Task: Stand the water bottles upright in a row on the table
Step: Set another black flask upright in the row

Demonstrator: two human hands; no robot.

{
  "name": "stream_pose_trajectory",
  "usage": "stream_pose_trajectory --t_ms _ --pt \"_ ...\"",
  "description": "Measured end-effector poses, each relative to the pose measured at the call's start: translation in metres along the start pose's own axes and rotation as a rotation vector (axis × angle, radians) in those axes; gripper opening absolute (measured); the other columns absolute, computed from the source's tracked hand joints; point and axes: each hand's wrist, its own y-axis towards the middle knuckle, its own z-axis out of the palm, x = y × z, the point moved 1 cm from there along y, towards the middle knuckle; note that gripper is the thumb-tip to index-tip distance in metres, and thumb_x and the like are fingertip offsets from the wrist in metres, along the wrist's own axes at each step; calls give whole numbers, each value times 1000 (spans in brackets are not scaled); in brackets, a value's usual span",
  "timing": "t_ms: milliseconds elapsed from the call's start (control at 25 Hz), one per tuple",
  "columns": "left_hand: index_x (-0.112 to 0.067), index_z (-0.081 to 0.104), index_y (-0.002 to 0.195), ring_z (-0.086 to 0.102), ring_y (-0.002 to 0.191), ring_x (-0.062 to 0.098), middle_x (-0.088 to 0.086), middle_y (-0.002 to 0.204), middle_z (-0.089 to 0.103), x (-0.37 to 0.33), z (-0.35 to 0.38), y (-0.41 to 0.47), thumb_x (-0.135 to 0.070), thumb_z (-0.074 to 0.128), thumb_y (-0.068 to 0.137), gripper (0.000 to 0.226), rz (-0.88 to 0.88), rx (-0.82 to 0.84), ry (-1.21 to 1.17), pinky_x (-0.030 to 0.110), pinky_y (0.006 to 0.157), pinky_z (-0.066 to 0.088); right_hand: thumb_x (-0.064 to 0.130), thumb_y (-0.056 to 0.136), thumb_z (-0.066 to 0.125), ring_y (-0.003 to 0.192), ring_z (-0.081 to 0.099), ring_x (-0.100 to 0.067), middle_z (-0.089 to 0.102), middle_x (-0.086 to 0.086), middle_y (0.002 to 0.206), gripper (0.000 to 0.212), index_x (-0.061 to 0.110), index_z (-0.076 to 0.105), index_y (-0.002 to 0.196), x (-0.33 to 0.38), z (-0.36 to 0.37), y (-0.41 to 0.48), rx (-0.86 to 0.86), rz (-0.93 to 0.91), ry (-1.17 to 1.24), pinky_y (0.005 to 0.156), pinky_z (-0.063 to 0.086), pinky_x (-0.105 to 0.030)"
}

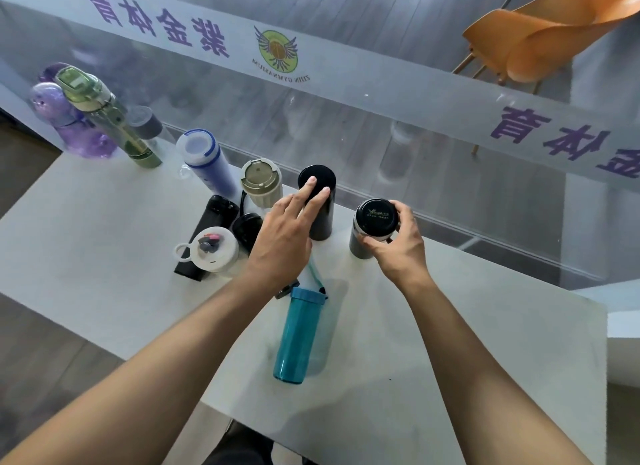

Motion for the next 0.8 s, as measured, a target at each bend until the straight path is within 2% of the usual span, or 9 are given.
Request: stream_pose_trajectory --t_ms 120,280,480,640,800 --pt "-23 26 153 39 135 30 2 163 20 0 -1 0 1 57 79 84 1 14 -2 44 111 35 25 69 89 117 51 -8 55 7 128 77 30 49 134 -1 1 -1 -2 -12 -16 105 47 -36" --pt "-24 25 153 38 136 31 3 164 17 1 -1 -1 -2 60 78 85 8 36 12 45 111 36 28 75 88 129 47 -10 49 3 144 87 27 40 148 -1 1 1 23 11 -42 108 39 -25" --pt "-24 23 154 36 136 30 3 164 15 0 -6 -3 -7 60 82 83 15 50 32 42 114 33 30 78 86 140 42 -15 43 5 153 93 31 31 153 0 0 2 60 44 -58 116 36 -32" --pt "-23 24 153 36 135 30 4 163 18 0 -12 -3 -8 60 83 81 43 42 57 39 117 29 31 81 84 142 38 -14 39 5 156 96 30 25 156 5 -2 2 101 73 -84 110 28 -22" --pt "-28 18 154 36 136 31 2 165 11 4 -8 -3 -7 61 82 86 31 80 55 44 112 35 33 79 85 142 40 -15 42 4 155 97 28 27 156 5 -2 0 79 91 -100 109 29 -22"
